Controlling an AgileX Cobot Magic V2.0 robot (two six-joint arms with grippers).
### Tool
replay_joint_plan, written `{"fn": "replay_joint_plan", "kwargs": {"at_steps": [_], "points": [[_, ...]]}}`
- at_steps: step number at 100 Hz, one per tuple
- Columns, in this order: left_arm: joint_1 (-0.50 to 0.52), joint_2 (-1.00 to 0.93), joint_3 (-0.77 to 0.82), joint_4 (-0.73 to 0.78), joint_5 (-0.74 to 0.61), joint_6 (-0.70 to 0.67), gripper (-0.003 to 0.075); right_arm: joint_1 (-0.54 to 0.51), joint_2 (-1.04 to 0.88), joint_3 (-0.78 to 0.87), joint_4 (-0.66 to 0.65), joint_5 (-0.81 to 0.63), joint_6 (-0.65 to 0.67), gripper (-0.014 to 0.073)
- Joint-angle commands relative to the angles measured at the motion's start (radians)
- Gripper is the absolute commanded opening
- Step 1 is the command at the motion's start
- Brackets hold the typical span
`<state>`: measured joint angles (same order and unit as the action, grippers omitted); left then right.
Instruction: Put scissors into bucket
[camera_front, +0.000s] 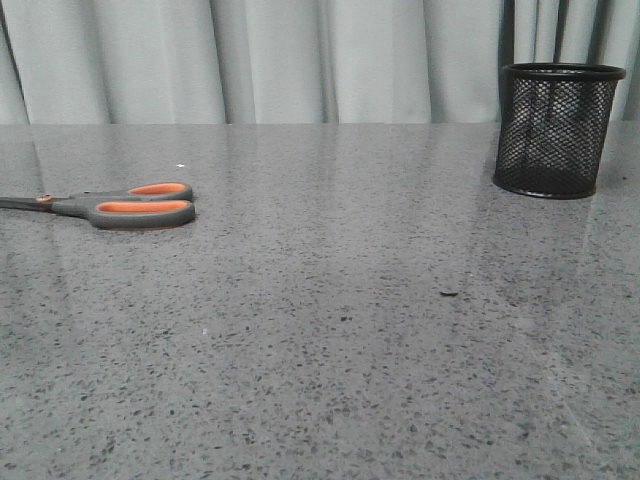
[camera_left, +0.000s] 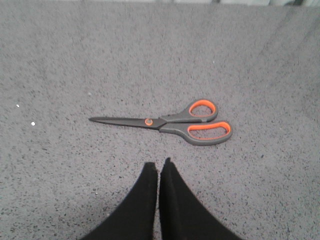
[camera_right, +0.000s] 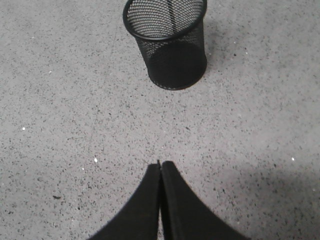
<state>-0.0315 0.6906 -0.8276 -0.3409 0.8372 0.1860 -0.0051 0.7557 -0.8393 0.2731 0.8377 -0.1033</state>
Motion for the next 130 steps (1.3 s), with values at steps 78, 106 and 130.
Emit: {"fn": "replay_joint_plan", "kwargs": {"at_steps": [78, 106, 130], "points": [[0.002, 0.41, -0.345, -0.191, 0.198, 0.483, 0.0421, 0.002, 0.035, -0.064, 0.016, -0.027, -0.05, 0.0453], [-0.001, 0.732, -0.606, -0.189, 0.428, 0.869, 0.042, 0.002, 0.035, -0.064, 0.016, -0.016, -0.062, 0.0453], [-0.078, 0.888, -0.673, -0.088, 0.427, 1.172, 0.0421, 0.002, 0.035, -0.064, 0.016, -0.012, -0.062, 0.0453]]}}
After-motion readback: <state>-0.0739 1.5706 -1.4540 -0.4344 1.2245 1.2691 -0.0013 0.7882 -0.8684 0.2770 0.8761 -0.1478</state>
